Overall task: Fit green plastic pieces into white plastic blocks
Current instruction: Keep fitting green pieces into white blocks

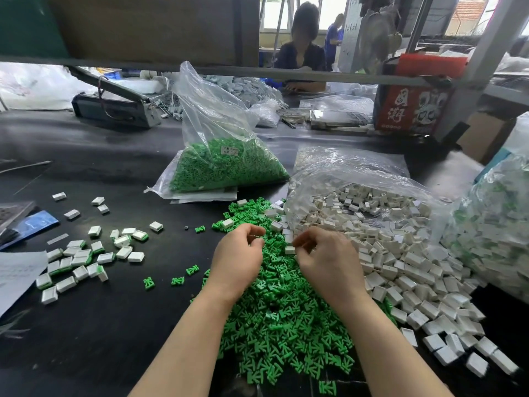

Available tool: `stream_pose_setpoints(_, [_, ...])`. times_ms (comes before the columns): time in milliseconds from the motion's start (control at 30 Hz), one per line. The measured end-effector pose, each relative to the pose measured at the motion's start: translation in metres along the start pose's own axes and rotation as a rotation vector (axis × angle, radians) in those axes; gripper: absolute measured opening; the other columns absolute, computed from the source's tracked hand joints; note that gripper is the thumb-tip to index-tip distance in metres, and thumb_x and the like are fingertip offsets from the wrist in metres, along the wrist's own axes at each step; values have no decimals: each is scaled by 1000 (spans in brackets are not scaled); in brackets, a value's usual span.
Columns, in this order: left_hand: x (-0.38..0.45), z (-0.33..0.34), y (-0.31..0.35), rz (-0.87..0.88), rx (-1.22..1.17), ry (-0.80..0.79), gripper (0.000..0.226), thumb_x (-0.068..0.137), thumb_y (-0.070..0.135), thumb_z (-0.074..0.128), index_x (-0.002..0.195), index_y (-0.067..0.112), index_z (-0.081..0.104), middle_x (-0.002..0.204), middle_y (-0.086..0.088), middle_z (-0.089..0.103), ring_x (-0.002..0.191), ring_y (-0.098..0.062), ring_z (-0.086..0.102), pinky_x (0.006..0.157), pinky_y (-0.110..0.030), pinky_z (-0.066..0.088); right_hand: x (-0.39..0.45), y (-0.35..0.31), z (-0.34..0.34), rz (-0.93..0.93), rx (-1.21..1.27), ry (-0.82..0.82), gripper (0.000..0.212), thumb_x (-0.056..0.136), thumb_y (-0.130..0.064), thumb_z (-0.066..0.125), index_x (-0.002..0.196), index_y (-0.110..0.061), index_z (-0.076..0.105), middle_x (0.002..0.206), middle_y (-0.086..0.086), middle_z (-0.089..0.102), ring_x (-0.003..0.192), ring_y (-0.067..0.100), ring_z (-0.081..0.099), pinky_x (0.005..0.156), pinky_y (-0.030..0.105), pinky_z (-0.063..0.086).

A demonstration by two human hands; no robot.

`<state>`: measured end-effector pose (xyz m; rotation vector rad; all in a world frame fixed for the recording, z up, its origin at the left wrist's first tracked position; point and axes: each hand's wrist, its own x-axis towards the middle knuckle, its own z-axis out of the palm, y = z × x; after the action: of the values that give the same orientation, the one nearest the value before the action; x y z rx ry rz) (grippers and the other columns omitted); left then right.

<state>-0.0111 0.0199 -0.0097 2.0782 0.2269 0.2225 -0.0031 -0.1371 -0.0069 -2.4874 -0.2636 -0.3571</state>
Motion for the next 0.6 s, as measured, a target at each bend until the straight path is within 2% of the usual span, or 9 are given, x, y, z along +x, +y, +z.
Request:
stream_pose_setpoints(67, [-1,2,-1,20,43,0,13,96,19,57,103,28,65,83,13,62,66,-8,57,60,-26,44,0,1,1,1,-207,-22,17,91,-36,61,104,-27,67,101,-8,69,101,15,58,92,30,48])
stream_pose_setpoints(167, [-2,4,-1,28,76,-7,13,96,20,57,102,28,66,81,13,62,66,-8,57,60,-26,44,-1,1,2,25,-352,-52,29,93,-44,56,109,-21,63,107,-3,65,106,21,54,92,33,49])
stream_pose_setpoints(467, [-4,7,2,51,98,-46,13,96,22,56,99,31,65,85,14,62,70,-6,59,61,-26,48,0,1,1,-5,-378,9,19,90,-35,54,89,-20,65,87,-4,65,86,16,57,76,27,52])
stream_pose_setpoints(600, [-6,8,4,31,51,-91,13,97,22,57,99,31,66,85,10,64,70,-9,59,64,-27,50,0,6,3,31,-254,68,16,90,-32,56,91,-22,69,86,-5,68,82,15,60,74,28,51])
